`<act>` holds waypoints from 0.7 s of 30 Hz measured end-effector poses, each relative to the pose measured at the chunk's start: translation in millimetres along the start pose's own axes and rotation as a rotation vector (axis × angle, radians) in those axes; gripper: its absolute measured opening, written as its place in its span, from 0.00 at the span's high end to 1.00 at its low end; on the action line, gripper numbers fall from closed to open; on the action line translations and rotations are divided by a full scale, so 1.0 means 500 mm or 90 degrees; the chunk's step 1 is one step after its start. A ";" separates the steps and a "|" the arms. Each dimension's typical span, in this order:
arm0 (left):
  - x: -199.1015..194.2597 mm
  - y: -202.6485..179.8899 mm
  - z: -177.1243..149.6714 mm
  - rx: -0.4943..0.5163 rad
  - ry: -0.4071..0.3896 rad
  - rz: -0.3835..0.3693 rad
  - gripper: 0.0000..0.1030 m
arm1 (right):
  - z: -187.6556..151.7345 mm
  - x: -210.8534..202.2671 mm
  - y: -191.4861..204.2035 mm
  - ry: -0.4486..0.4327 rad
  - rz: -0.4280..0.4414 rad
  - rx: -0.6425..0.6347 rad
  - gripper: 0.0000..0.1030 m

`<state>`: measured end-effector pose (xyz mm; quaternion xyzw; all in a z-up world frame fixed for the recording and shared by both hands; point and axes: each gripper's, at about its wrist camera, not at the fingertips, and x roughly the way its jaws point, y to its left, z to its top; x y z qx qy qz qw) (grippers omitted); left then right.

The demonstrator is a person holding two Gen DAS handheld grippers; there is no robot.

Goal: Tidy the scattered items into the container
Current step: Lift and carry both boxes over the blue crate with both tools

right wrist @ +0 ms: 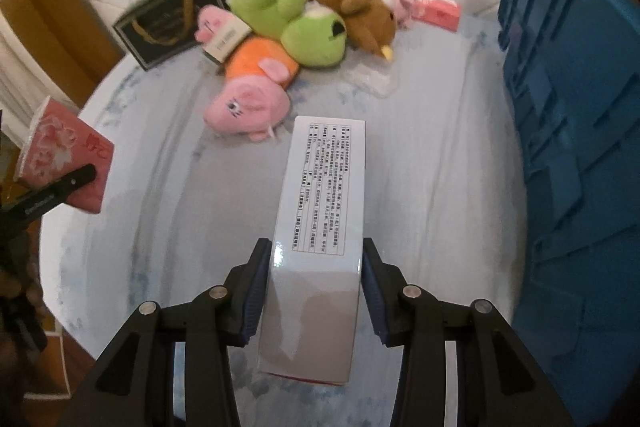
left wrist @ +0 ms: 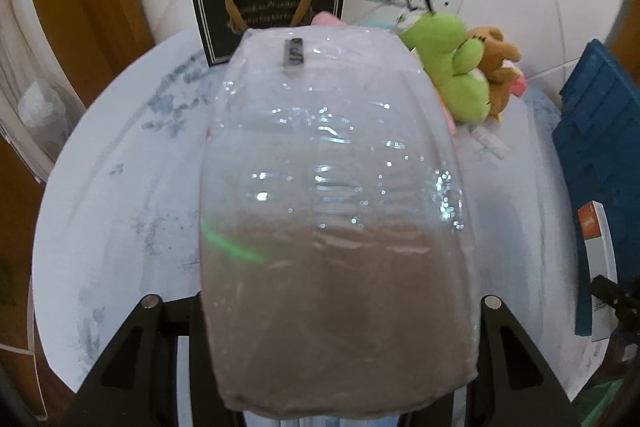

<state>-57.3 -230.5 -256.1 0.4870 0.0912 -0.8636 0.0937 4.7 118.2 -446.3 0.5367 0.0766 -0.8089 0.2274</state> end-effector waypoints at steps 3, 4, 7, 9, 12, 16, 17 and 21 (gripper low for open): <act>-0.051 -0.016 0.002 0.005 -0.018 -0.005 0.56 | 0.001 -0.050 0.012 -0.026 0.009 -0.009 0.59; -0.066 -0.019 0.002 0.007 -0.024 -0.006 0.56 | -0.001 -0.062 0.013 -0.028 0.013 -0.011 0.59; -0.118 -0.030 0.005 0.017 -0.049 -0.005 0.56 | -0.002 -0.110 0.016 -0.047 0.026 -0.021 0.59; -0.154 -0.033 0.010 0.018 -0.068 -0.004 0.56 | -0.003 -0.144 0.018 -0.065 0.027 -0.033 0.59; -0.198 -0.041 0.013 0.025 -0.086 -0.002 0.56 | -0.004 -0.189 0.017 -0.084 0.036 -0.046 0.59; -0.245 -0.058 0.011 0.033 -0.100 -0.010 0.56 | -0.005 -0.248 0.009 -0.116 0.046 -0.061 0.59; -0.256 -0.065 0.011 0.034 -0.104 -0.011 0.56 | -0.005 -0.258 0.006 -0.124 0.046 -0.064 0.59; -0.295 -0.097 0.009 0.051 -0.123 -0.014 0.56 | -0.006 -0.304 -0.013 -0.149 0.055 -0.065 0.59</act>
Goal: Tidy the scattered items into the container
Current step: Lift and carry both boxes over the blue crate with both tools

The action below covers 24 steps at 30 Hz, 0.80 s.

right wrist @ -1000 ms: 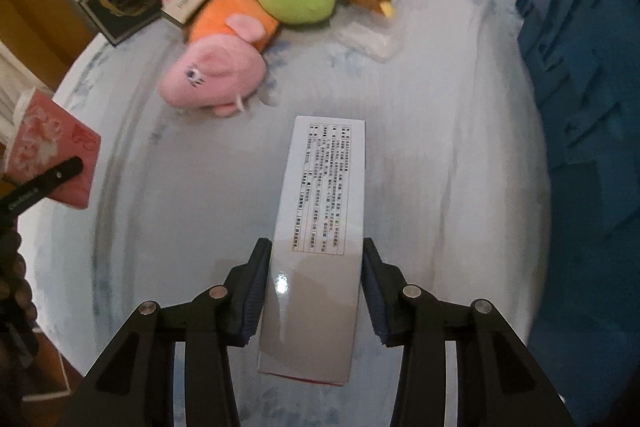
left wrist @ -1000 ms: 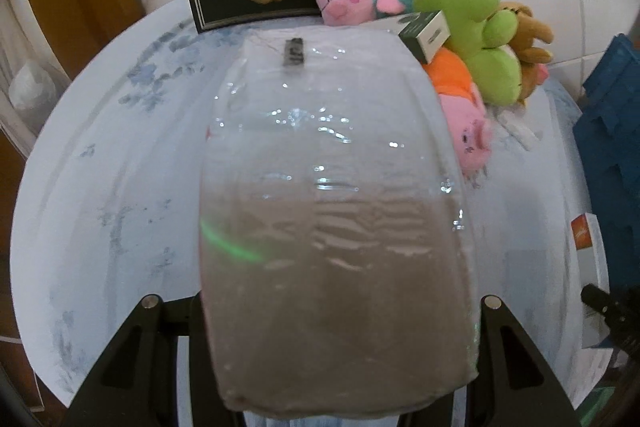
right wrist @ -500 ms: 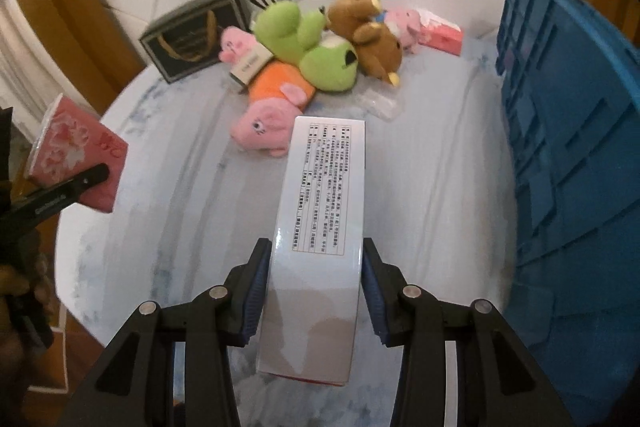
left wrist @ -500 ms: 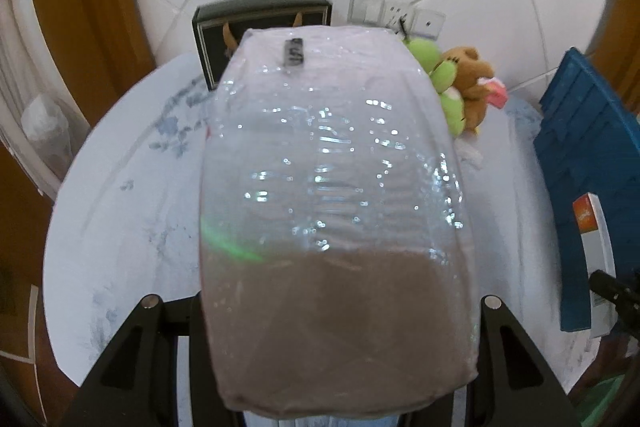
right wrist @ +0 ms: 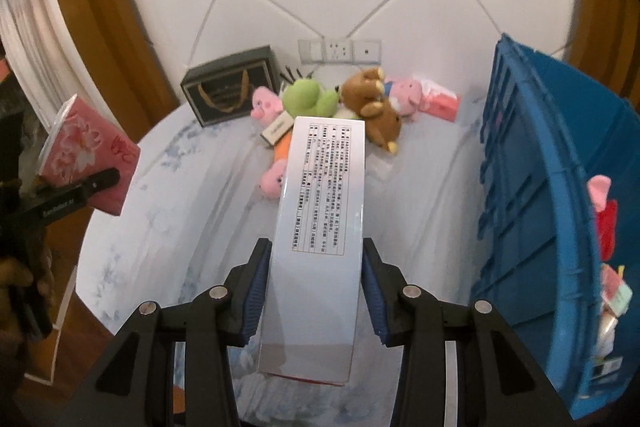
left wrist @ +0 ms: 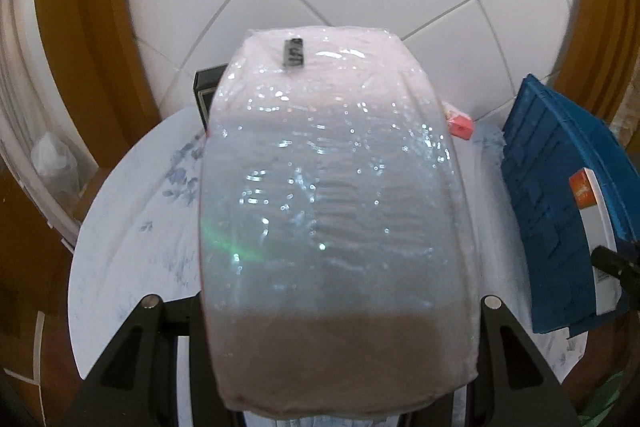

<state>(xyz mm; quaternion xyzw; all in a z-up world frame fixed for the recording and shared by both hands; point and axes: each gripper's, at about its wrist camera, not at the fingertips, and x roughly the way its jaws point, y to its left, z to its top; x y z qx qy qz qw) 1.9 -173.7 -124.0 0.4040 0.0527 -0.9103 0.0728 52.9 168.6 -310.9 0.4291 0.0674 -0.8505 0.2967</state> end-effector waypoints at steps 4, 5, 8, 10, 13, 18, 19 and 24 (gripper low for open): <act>-0.033 -0.046 0.004 0.012 -0.015 -0.009 0.56 | 0.010 -0.044 -0.016 -0.018 0.009 -0.005 0.59; -0.038 -0.058 0.005 0.013 -0.018 -0.012 0.56 | 0.013 -0.055 -0.021 -0.024 0.009 -0.008 0.59; -0.055 -0.085 0.011 0.022 -0.025 -0.018 0.56 | 0.021 -0.080 -0.036 -0.039 0.011 -0.012 0.59; -0.062 -0.104 0.018 0.026 -0.030 -0.017 0.56 | 0.022 -0.092 -0.049 -0.047 0.013 -0.013 0.59; -0.075 -0.127 0.030 0.027 -0.042 -0.023 0.56 | 0.027 -0.112 -0.069 -0.059 0.014 -0.013 0.59; -0.094 -0.180 0.050 0.034 -0.058 -0.031 0.56 | 0.034 -0.152 -0.112 -0.086 0.004 -0.013 0.59; -0.096 -0.192 0.056 0.034 -0.063 -0.035 0.56 | 0.036 -0.159 -0.119 -0.090 0.002 -0.014 0.59; -0.100 -0.277 0.084 0.059 -0.073 -0.058 0.56 | 0.041 -0.205 -0.185 -0.111 -0.008 -0.001 0.59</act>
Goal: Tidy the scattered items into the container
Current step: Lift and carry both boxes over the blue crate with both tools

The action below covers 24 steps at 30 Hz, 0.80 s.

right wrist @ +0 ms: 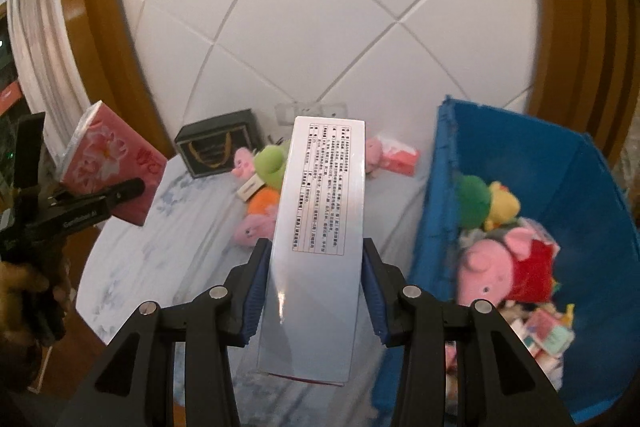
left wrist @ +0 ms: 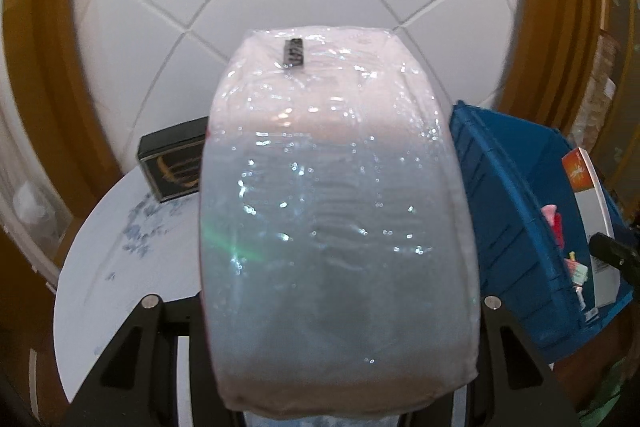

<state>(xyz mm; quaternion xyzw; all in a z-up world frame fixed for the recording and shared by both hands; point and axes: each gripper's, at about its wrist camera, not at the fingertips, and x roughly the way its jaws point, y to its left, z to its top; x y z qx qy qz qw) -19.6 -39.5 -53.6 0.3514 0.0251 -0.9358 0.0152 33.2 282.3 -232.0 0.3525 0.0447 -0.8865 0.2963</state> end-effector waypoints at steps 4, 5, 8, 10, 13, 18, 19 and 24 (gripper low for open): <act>0.006 -0.066 0.018 0.022 -0.002 -0.021 0.56 | 0.003 -0.032 -0.060 -0.013 -0.012 0.018 0.59; 0.006 -0.078 0.020 0.027 -0.002 -0.025 0.56 | 0.004 -0.041 -0.076 -0.017 -0.017 0.023 0.59; 0.012 -0.123 0.031 0.044 -0.003 -0.041 0.56 | 0.004 -0.059 -0.123 -0.023 -0.032 0.039 0.59; 0.014 -0.149 0.038 0.055 -0.005 -0.052 0.56 | 0.000 -0.071 -0.158 -0.027 -0.046 0.052 0.59; 0.020 -0.208 0.054 0.076 -0.007 -0.070 0.56 | -0.001 -0.087 -0.202 -0.030 -0.064 0.068 0.59; 0.030 -0.280 0.066 0.115 -0.011 -0.099 0.56 | -0.008 -0.114 -0.273 -0.039 -0.093 0.099 0.59; 0.031 -0.295 0.069 0.122 -0.010 -0.105 0.56 | -0.011 -0.121 -0.290 -0.043 -0.100 0.109 0.59; 0.061 -0.381 0.115 0.145 0.004 -0.156 0.56 | -0.017 -0.138 -0.343 -0.046 -0.121 0.134 0.59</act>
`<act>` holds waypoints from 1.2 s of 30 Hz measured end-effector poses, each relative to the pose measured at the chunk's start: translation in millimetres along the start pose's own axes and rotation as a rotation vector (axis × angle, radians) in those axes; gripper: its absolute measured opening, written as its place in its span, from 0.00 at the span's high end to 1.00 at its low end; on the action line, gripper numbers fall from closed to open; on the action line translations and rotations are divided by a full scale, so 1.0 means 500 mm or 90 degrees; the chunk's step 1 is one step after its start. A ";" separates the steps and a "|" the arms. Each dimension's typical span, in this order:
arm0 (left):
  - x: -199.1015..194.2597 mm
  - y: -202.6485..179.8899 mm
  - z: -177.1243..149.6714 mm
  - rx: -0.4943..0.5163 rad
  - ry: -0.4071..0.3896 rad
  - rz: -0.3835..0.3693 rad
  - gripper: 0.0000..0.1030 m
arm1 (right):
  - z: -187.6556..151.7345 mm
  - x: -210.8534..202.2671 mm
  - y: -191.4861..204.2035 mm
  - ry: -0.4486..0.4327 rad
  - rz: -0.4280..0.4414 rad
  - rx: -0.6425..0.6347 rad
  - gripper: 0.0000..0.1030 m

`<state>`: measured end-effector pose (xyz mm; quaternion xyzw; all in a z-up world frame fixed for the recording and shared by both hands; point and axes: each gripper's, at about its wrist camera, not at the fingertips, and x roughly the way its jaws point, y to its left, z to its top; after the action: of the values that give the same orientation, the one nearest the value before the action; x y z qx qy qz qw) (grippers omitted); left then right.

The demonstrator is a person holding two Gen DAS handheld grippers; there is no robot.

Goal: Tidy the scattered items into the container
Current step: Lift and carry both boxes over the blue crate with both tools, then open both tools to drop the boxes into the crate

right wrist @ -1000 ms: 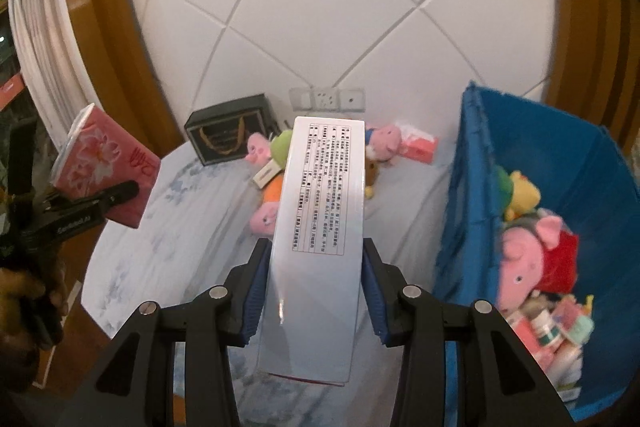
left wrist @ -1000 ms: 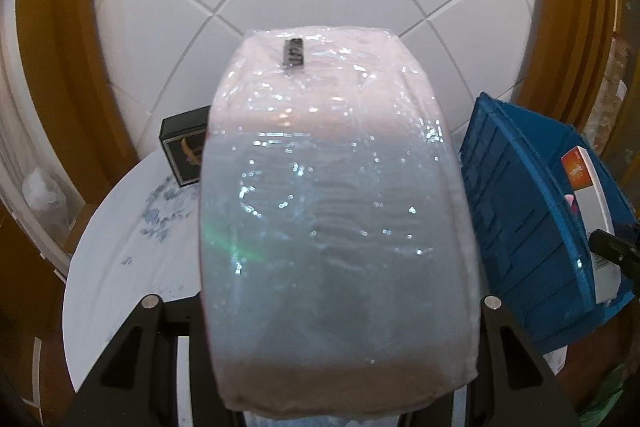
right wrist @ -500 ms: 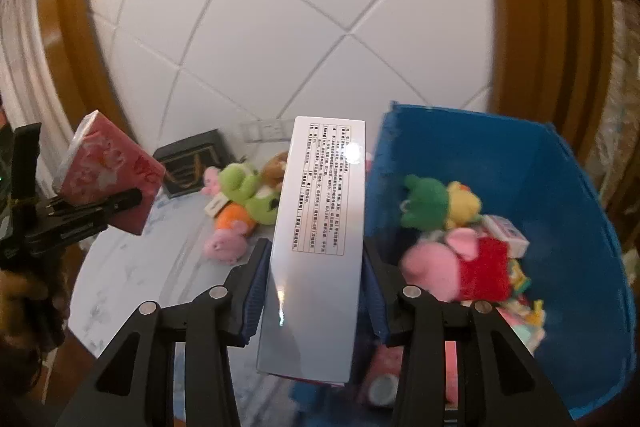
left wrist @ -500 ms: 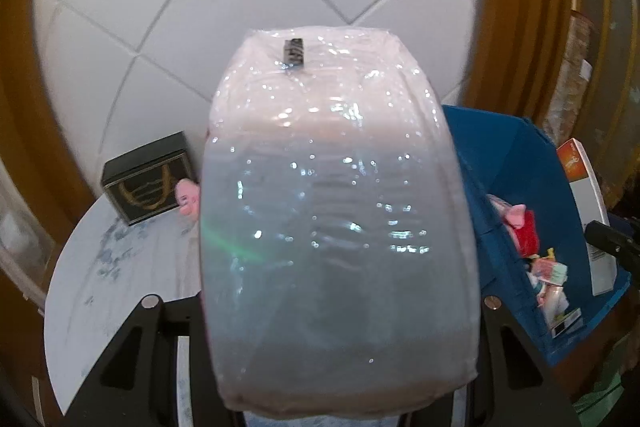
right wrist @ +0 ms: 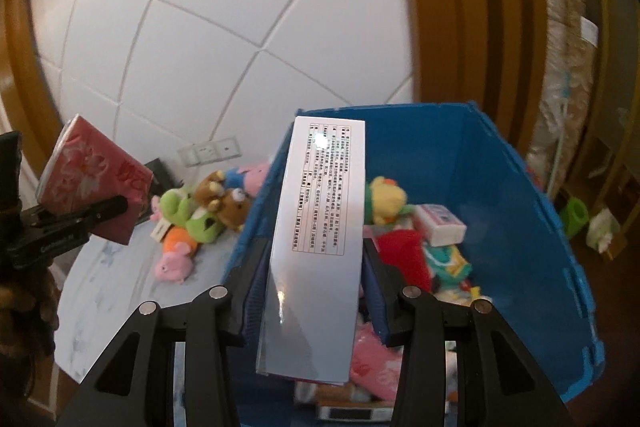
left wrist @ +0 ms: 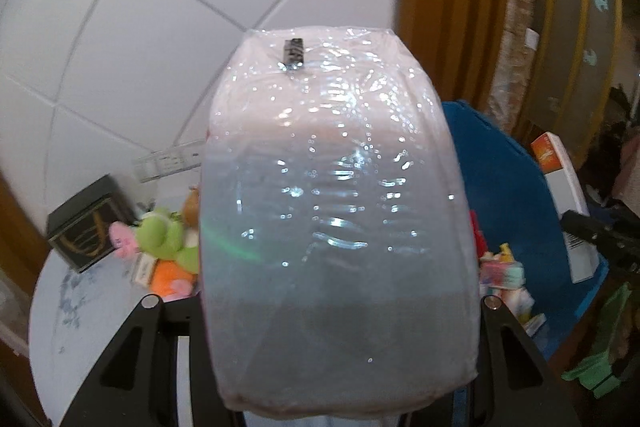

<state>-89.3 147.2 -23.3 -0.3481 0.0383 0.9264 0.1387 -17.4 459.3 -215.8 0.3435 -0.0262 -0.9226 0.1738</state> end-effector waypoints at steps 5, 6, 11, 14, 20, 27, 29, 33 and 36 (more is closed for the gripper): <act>0.034 -0.067 0.036 0.026 0.005 -0.039 0.56 | 0.002 -0.007 -0.050 -0.005 -0.021 0.023 0.59; 0.046 -0.076 0.038 0.034 0.006 -0.043 0.56 | 0.001 -0.006 -0.060 -0.006 -0.025 0.029 0.59; 0.063 -0.132 0.069 0.059 0.010 -0.074 0.56 | 0.002 -0.005 -0.119 -0.005 -0.046 0.054 0.59; 0.077 -0.177 0.091 0.081 0.004 -0.085 0.56 | 0.001 -0.002 -0.150 -0.008 -0.058 0.070 0.59; 0.108 -0.215 0.126 0.101 0.011 -0.107 0.56 | -0.011 0.016 -0.201 -0.001 -0.074 0.094 0.59; 0.158 -0.265 0.145 0.125 0.032 -0.141 0.56 | -0.034 0.022 -0.228 0.014 -0.085 0.118 0.59; 0.168 -0.275 0.150 0.129 0.034 -0.147 0.56 | -0.037 0.025 -0.236 0.017 -0.088 0.123 0.59; 0.175 -0.281 0.168 0.117 0.026 -0.165 0.55 | -0.033 0.030 -0.245 0.019 -0.090 0.124 0.58; 0.172 -0.272 0.183 0.083 0.013 -0.182 0.31 | -0.029 0.033 -0.248 0.016 -0.095 0.120 0.35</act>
<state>-170.6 312.4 -7.4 -0.3499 0.0496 0.8890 0.2913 -57.0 571.0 -258.0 0.3712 -0.0848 -0.9219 0.0717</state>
